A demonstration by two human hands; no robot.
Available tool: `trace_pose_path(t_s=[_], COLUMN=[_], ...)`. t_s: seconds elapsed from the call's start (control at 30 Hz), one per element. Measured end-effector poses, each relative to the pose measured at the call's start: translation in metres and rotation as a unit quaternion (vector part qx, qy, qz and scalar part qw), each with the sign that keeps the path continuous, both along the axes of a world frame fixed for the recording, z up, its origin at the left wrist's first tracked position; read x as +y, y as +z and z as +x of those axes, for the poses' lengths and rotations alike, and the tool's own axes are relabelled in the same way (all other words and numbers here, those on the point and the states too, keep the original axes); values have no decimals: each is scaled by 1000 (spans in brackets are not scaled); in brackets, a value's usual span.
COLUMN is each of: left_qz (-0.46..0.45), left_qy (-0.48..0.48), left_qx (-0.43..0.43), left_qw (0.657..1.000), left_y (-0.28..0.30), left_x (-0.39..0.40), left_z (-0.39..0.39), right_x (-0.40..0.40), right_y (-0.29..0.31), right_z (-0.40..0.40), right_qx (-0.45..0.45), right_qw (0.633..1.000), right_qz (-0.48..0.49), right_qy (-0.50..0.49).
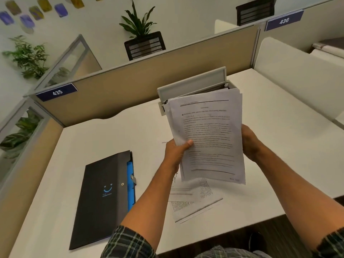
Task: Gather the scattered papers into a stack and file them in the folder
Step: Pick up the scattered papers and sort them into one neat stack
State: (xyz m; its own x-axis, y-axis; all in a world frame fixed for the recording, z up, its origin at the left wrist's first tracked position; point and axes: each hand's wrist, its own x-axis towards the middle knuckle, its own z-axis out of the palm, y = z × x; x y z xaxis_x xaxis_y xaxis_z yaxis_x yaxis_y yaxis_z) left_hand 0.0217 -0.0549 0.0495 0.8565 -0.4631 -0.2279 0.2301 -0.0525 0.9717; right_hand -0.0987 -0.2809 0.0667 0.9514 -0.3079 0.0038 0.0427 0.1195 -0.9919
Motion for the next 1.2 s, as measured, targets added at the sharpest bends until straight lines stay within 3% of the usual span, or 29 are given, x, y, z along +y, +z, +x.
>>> trace_pose_path(t_s=[0.1, 0.23, 0.37, 0.47, 0.67, 0.77, 0.83, 0.9, 1.0, 1.07, 1.2], left_qz=[-8, 1, -11, -14, 67, 107, 162, 293, 533, 594, 641], left_qy=[23, 39, 19, -9, -72, -88, -74, -16, 33, 28, 20], left_qx=[-6, -6, -11, -11, -26, -61, -82, -98, -109, -84, -92], left_qw=[1000, 999, 1000, 1000, 995, 989, 981, 951, 838, 800, 762], left_y=[5, 7, 4, -2, -20, -20, -21, -29, -46, -58, -75], left_x=[-6, -17, -21, -18, -6, -4, -1, 6, 32, 53, 79], left_z=[-2, -8, -15, -16, -15, -11, -5, 4, 12, 11, 9], right_x=[-3, 3, 8, 4, -6, -7, -5, -6, -7, -9, -13], right_y=[4, 1, -3, -12, -46, -49, -46, -47, -53, -54, -54], right_z=[-6, -12, -16, -21, -28, -24, -18, -12, -9, -12, -20], right_qx=[-32, -75, -108, -109, -26, -39, -66, -82, -25, 21, 41], right_qw=[994, 997, 990, 987, 989, 979, 979, 974, 970, 962, 955], right_qz=[91, -13, -11, -46, -112, -187, -172, -165, -161, -153, -150], right_qy=[51, 1, -90, -105, -95, -69, -87, -129, -180, -227, -251])
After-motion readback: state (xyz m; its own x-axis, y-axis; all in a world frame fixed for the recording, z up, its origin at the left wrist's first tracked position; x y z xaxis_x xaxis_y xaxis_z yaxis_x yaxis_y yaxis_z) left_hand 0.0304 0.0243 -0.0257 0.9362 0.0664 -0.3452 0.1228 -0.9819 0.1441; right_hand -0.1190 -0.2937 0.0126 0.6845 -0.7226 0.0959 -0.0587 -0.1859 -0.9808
